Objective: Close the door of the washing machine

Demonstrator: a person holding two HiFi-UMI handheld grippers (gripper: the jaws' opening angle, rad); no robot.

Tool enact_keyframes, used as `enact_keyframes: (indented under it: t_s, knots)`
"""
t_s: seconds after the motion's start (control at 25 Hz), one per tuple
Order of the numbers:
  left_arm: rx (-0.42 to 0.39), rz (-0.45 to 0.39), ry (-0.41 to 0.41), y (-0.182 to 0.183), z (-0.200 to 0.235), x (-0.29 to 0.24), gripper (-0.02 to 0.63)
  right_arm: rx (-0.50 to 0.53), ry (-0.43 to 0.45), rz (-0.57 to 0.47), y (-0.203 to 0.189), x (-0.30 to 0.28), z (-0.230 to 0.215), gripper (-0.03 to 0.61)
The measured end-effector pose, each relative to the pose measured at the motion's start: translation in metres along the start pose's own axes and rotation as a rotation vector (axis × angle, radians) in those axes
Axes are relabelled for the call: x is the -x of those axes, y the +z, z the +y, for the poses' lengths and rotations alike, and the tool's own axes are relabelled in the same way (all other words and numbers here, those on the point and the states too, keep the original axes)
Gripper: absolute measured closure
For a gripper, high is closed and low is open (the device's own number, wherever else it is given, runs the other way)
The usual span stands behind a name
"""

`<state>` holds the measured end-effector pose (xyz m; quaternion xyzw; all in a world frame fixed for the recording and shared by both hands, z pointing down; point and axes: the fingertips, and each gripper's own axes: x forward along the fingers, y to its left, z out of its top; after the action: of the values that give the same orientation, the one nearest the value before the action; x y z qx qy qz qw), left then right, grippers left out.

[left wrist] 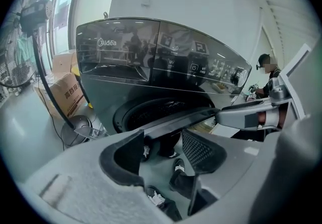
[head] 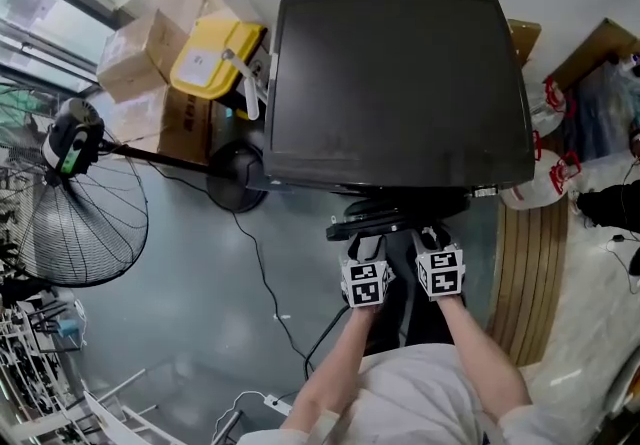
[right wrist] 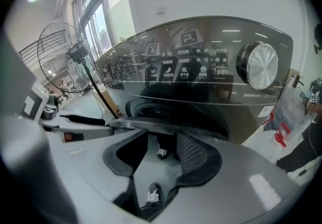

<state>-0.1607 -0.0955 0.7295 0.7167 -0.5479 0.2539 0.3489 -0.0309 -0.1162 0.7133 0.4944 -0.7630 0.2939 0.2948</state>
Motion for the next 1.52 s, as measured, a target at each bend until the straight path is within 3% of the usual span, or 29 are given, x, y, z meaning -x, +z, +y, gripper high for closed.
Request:
enact_keyframes:
  t_s: [0.64, 0.72, 0.88, 0.92, 1.36, 1.4, 1.44, 1.52]
  knots:
    - [0.025, -0.005, 0.005, 0.006, 0.002, -0.002, 0.463, -0.038, -0.027, 0.019, 0.003, -0.004, -0.005, 0.411]
    - [0.032, -0.008, 0.005, 0.005, 0.002, -0.001, 0.511, -0.034, -0.020, 0.017, 0.003, -0.004, -0.006, 0.419]
    - [0.044, -0.020, 0.011, 0.008, 0.004, -0.003, 0.543, -0.034, -0.022, 0.018, 0.005, -0.004, -0.008, 0.426]
    - [0.052, -0.023, 0.016, 0.009, 0.005, -0.003, 0.609, -0.034, -0.025, 0.018, 0.006, -0.005, -0.008, 0.426]
    - [0.076, -0.036, 0.021, 0.023, 0.011, -0.012, 0.611, -0.024, -0.037, 0.023, 0.012, -0.009, -0.014, 0.481]
    - [0.071, -0.037, 0.020, 0.024, 0.012, -0.014, 0.611, -0.023, -0.039, 0.026, 0.012, -0.010, -0.015, 0.498]
    - [0.065, -0.036, 0.019, 0.025, 0.013, -0.015, 0.611, -0.024, -0.040, 0.030, 0.012, -0.011, -0.016, 0.569]
    - [0.056, -0.034, 0.017, 0.026, 0.013, -0.016, 0.611, -0.026, -0.040, 0.036, 0.011, -0.012, -0.017, 0.577]
